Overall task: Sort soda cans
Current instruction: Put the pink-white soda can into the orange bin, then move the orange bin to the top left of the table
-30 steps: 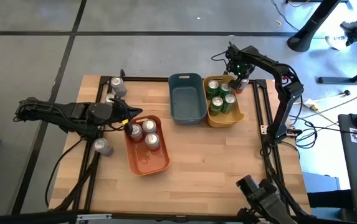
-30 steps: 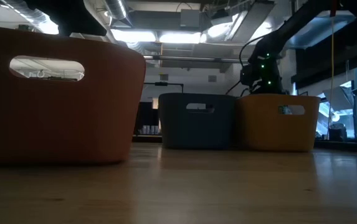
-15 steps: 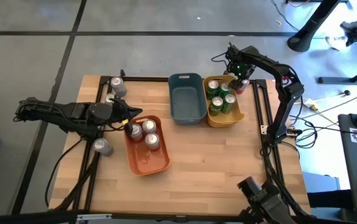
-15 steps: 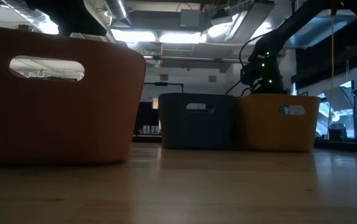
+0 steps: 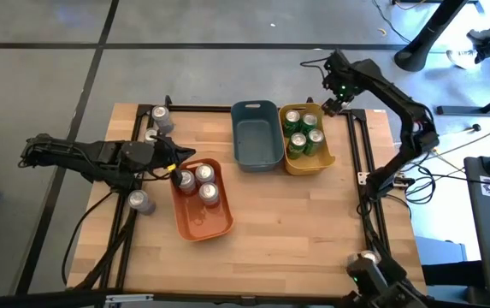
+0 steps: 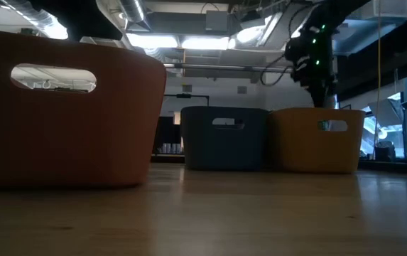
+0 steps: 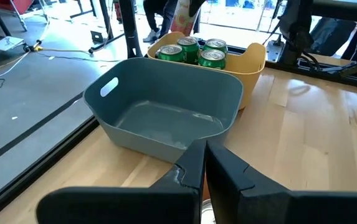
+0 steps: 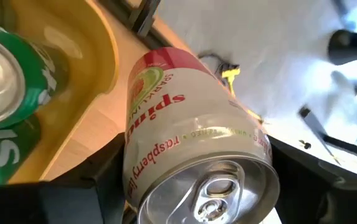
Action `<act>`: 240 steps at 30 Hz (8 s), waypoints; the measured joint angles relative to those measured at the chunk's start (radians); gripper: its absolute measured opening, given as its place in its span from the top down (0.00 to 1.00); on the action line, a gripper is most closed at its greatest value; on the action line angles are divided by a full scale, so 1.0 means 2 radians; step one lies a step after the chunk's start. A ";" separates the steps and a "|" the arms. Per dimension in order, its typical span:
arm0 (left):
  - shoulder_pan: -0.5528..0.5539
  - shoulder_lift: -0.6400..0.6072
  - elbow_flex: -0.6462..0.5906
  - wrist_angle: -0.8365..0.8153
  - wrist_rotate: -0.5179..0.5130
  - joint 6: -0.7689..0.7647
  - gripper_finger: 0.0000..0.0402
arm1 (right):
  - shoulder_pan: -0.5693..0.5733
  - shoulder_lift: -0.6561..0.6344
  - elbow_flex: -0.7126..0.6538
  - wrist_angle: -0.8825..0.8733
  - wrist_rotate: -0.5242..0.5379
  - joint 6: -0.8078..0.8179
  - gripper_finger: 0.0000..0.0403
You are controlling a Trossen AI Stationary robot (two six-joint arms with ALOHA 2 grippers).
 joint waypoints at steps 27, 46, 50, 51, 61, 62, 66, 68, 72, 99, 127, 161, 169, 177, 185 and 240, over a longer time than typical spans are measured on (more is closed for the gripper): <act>-0.001 0.000 0.000 -0.010 0.000 -0.008 0.98 | 0.327 -0.075 0.000 0.198 -0.018 0.099 0.29; -0.021 0.000 0.003 0.030 0.012 -0.001 1.00 | 0.522 0.031 0.000 0.386 -0.018 0.100 0.29; -0.029 -0.001 0.010 0.047 0.012 0.010 1.00 | 0.544 0.054 0.000 0.442 -0.024 0.091 0.29; -0.029 -0.001 0.010 0.051 0.012 0.010 1.00 | 0.548 0.060 0.000 0.457 -0.029 0.087 0.29; -0.029 0.029 0.001 0.061 0.015 0.013 1.00 | 0.568 0.091 0.000 0.542 -0.045 0.072 0.29; -0.029 0.032 -0.003 0.059 0.015 0.013 1.00 | 0.568 0.091 0.000 0.551 -0.044 0.072 0.29; -0.029 0.042 -0.012 0.060 0.015 0.012 1.00 | 0.568 0.089 0.000 0.566 -0.044 0.071 0.29; -0.029 0.044 -0.015 0.061 0.015 0.011 1.00 | 0.567 0.089 0.000 0.570 -0.044 0.071 0.29; -0.029 0.048 -0.017 0.060 0.015 0.010 1.00 | 0.567 0.089 0.000 0.579 -0.044 0.069 0.29; -0.038 0.002 -0.017 0.126 0.085 0.049 1.00 | 0.567 0.115 0.001 0.592 -0.030 0.073 0.29; -0.073 -0.023 -0.051 0.094 0.084 -0.010 1.00 | 0.564 0.115 -0.002 0.626 0.021 0.060 0.29; -0.076 -0.101 -0.027 0.000 0.040 -0.002 1.00 | 0.600 0.124 0.003 0.579 -0.158 0.127 0.29; -0.073 -0.094 -0.026 -0.007 0.039 -0.019 1.00 | 0.598 0.179 0.002 0.618 -0.144 0.141 0.29; -0.073 -0.089 -0.034 -0.008 0.039 -0.029 1.00 | 0.597 0.227 0.001 0.628 -0.145 0.150 0.29; -0.073 -0.088 -0.041 -0.005 0.039 -0.028 1.00 | 0.594 0.252 0.001 0.634 -0.121 0.152 0.29; -0.326 0.224 0.084 0.029 0.157 -0.137 0.69 | 0.654 0.128 0.000 0.420 -0.056 0.198 0.04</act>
